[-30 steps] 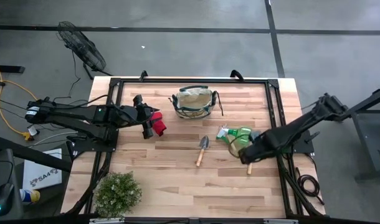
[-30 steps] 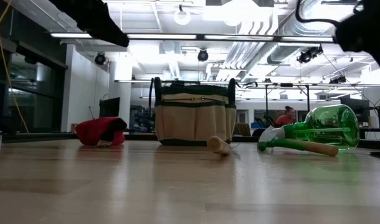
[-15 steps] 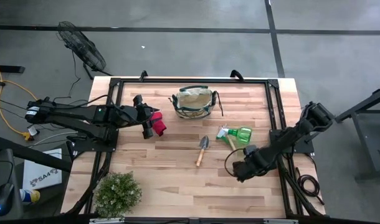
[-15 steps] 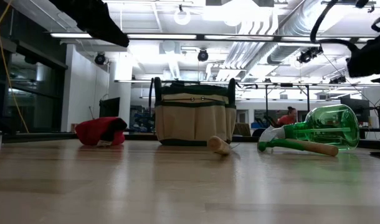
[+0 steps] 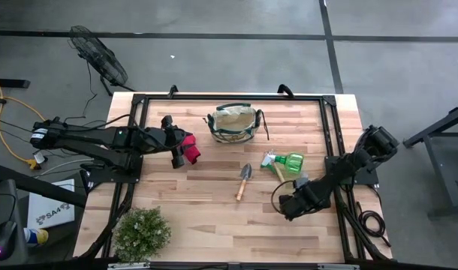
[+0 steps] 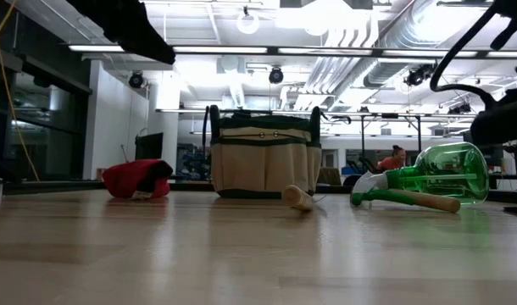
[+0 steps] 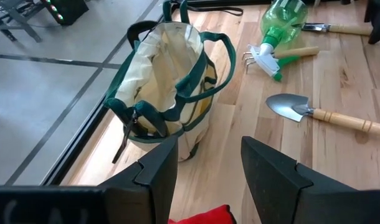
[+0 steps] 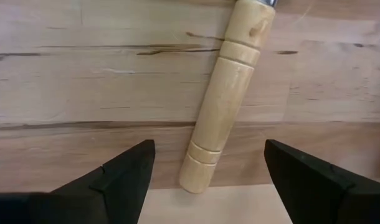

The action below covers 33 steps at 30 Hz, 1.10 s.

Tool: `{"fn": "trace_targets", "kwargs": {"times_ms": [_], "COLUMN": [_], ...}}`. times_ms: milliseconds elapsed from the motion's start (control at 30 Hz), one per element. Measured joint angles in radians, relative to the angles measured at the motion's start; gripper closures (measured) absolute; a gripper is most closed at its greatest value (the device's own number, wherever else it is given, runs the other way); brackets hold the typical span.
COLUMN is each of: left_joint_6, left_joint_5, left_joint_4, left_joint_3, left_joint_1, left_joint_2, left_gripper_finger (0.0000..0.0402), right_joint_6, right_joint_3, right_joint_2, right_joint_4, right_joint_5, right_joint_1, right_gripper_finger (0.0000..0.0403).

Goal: Pick & Place Garden tools in Gardening bag
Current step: Put the right brown trowel into the gardening bag

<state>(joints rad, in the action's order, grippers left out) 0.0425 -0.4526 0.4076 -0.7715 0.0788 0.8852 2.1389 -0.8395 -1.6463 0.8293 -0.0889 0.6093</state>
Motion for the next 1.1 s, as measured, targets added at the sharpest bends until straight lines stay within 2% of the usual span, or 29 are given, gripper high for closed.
{"fn": "trace_targets", "kwargs": {"times_ms": [200, 600, 1100], "left_joint_6": [0.002, 0.013, 0.014], "left_joint_5": [0.000, 0.014, 0.016], "left_joint_4": [0.000, 0.006, 0.006], "left_joint_3": [0.000, 0.000, 0.000], "left_joint_1": [0.000, 0.000, 0.000], "left_joint_2": [0.000, 0.000, 0.000], "left_gripper_finger": [0.0231, 0.0231, 0.0231], "right_joint_6": [0.010, 0.005, -0.017], "right_joint_3": [0.013, 0.014, 0.015], "right_joint_2": [-0.001, -0.003, -0.005], "right_joint_4": [-0.015, -0.024, -0.023], "right_joint_5": [0.006, 0.020, 0.022], "right_joint_1": [0.000, -0.001, -0.001], "right_gripper_finger": [0.0113, 0.0218, 0.0294]}}
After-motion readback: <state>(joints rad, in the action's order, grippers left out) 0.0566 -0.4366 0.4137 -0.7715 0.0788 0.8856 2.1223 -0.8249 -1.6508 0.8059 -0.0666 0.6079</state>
